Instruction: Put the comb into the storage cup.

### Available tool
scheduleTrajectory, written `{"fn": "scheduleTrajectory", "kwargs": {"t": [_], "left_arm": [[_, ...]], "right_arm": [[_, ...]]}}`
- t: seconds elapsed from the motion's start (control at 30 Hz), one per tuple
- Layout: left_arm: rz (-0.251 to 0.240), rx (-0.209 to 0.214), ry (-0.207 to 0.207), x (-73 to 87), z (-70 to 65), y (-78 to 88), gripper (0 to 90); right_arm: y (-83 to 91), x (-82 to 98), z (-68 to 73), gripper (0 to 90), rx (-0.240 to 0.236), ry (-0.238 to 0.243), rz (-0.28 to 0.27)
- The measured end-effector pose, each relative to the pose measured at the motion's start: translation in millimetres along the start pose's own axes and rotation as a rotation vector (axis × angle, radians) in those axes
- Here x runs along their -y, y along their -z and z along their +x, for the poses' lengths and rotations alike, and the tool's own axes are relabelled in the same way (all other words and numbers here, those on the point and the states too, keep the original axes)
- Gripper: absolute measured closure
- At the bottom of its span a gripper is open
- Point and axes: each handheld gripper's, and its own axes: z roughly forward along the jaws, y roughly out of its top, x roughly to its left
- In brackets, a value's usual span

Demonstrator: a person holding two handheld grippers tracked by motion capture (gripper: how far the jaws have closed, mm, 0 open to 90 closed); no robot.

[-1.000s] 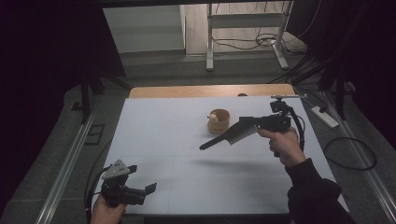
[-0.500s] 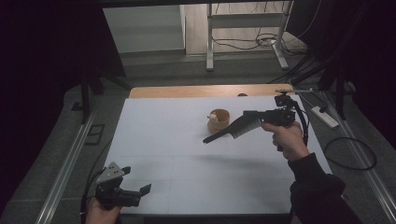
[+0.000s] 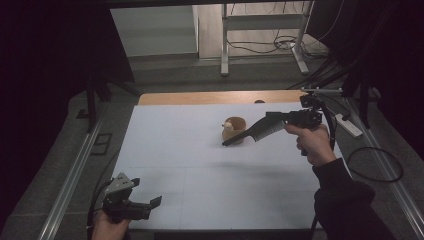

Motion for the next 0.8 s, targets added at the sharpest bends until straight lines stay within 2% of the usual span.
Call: {"fn": "scheduleTrajectory", "kwargs": {"t": [0.47,0.8], "left_arm": [[0.012,-0.005,-0.006,-0.7,-1.0,-1.5,0.0],[0.015,-0.005,-0.007,-0.8,-1.3,-1.9,0.0]], "right_arm": [[17.2,-15.8,-4.7,84.2,0.042,-0.005,-0.036],[19.7,-26.2,-11.7,84.2,0.095,-0.01,-0.061]]}}
